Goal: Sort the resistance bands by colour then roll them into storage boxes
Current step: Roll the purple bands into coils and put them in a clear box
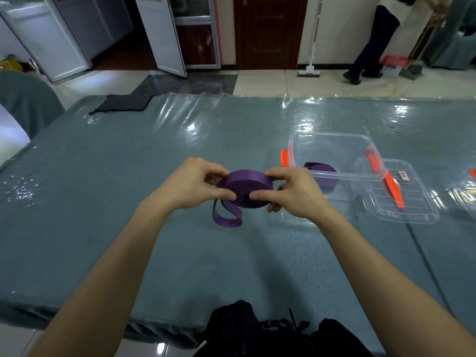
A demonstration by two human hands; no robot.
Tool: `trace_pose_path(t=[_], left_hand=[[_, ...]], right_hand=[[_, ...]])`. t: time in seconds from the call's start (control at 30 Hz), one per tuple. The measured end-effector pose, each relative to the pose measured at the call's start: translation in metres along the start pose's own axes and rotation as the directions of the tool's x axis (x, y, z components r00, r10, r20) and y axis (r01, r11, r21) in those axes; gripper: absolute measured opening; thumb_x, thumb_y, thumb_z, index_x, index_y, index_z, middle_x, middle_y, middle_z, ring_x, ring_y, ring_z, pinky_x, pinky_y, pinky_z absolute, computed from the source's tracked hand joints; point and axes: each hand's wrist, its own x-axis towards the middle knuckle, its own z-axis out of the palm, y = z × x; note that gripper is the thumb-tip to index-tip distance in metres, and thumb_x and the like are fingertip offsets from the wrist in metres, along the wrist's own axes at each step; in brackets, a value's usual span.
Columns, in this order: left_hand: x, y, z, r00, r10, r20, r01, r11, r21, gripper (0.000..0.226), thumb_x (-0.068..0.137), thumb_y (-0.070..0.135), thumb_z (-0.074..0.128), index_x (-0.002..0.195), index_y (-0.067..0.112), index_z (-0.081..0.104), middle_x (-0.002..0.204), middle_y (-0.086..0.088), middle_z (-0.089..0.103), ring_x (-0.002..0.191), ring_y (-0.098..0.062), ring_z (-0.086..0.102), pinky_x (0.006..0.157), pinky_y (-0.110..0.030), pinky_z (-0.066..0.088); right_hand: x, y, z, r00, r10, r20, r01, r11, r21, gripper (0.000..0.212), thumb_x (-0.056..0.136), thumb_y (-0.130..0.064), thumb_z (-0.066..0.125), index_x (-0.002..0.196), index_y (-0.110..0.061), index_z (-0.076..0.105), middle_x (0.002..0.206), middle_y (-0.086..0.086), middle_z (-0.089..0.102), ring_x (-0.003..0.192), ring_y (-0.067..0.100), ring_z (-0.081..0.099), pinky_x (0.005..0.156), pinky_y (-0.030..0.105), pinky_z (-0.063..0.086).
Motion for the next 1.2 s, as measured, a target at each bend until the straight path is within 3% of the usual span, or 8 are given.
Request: trace_pose_path(t=[0.2,0.4,0.5,0.6,0.7,0.9,1.03,1.2], left_hand=[[-0.01,-0.008,0.017,0.986,-0.086,-0.145,-0.005,0.842,-0.539,0.041,0.071,0.021,0.091,0.111,0.018,0.081,0.103,-0.002,0.084,0.1,-0.018,0.081,0.095,-0.028,0.062],[-0.012,-0.012,0.038,0.981,-0.131,-0.145,0.006,0.762,-0.648,0.038,0.077,0.018,0.086,0.114,0.011,0.08,0.104,-0.008,0.084,0.095,-0.016,0.079,0.089,-0.025,0.061],[-0.018,-0.014,0.036,0.978,-0.182,-0.101,0.091,0.808,-0.582,0.033,0.08,0.014,0.091,0.111,0.008,0.082,0.101,-0.011,0.084,0.094,-0.022,0.081,0.094,-0.033,0.064],[-0.018,-0.011,0.023,0.982,-0.189,0.023,0.184,0.917,-0.354,0.027,0.077,0.019,0.097,0.101,0.015,0.086,0.092,-0.005,0.084,0.092,-0.022,0.082,0.097,-0.04,0.064],[-0.007,-0.003,0.016,0.983,-0.142,0.114,0.133,0.988,0.081,0.023,0.072,0.035,0.099,0.09,0.029,0.086,0.077,0.01,0.081,0.078,-0.009,0.079,0.083,-0.04,0.066],[0.013,0.022,0.02,0.983,0.039,0.178,-0.145,0.758,0.636,0.03,0.072,0.056,0.085,0.091,0.033,0.082,0.071,0.011,0.074,0.069,-0.013,0.064,0.065,-0.036,0.056],[0.014,0.02,0.017,0.98,0.082,0.182,-0.178,0.772,0.611,0.03,0.075,0.059,0.083,0.093,0.035,0.08,0.072,0.011,0.074,0.069,-0.011,0.065,0.066,-0.036,0.054],[-0.003,0.0,0.008,0.986,0.008,0.166,-0.03,0.991,0.133,0.035,0.075,0.034,0.098,0.107,0.032,0.086,0.09,0.018,0.082,0.087,0.002,0.078,0.086,-0.026,0.061]], right_hand=[[-0.003,-0.003,-0.002,0.995,0.014,-0.098,0.022,0.936,0.352,0.029,0.08,-0.016,0.093,0.105,-0.007,0.081,0.094,0.012,0.08,0.057,0.037,0.071,0.06,0.044,0.062],[-0.01,0.007,0.022,0.986,0.111,-0.122,-0.023,0.823,0.568,0.022,0.088,-0.008,0.085,0.107,-0.001,0.076,0.095,0.018,0.079,0.051,0.031,0.068,0.052,0.035,0.059],[-0.015,0.017,0.026,0.991,0.136,-0.002,-0.115,0.85,0.514,0.031,0.087,-0.014,0.087,0.115,-0.007,0.074,0.102,0.01,0.081,0.062,0.034,0.075,0.057,0.04,0.064],[-0.013,0.023,0.017,0.988,0.126,0.086,-0.125,0.992,-0.018,0.067,0.069,-0.049,0.099,0.124,-0.025,0.069,0.112,-0.01,0.077,0.082,0.015,0.078,0.068,0.039,0.066],[-0.002,0.018,0.014,0.986,0.071,0.153,-0.004,0.916,-0.401,0.098,0.056,-0.073,0.093,0.138,-0.033,0.06,0.128,-0.018,0.068,0.105,0.005,0.07,0.09,0.033,0.06],[0.012,0.012,0.031,0.969,-0.004,0.248,0.145,0.82,-0.553,0.03,0.077,-0.048,0.088,0.09,-0.025,0.073,0.075,-0.003,0.071,0.067,0.018,0.066,0.063,0.042,0.059],[0.009,0.021,0.024,0.983,-0.049,0.175,0.13,0.863,-0.488,0.026,0.08,-0.047,0.087,0.087,-0.024,0.077,0.067,0.0,0.069,0.063,0.02,0.065,0.064,0.046,0.057],[-0.003,0.025,0.007,0.989,-0.024,0.146,0.054,0.976,-0.211,0.022,0.08,-0.038,0.093,0.095,-0.025,0.082,0.076,0.001,0.078,0.066,0.019,0.075,0.071,0.045,0.063]])
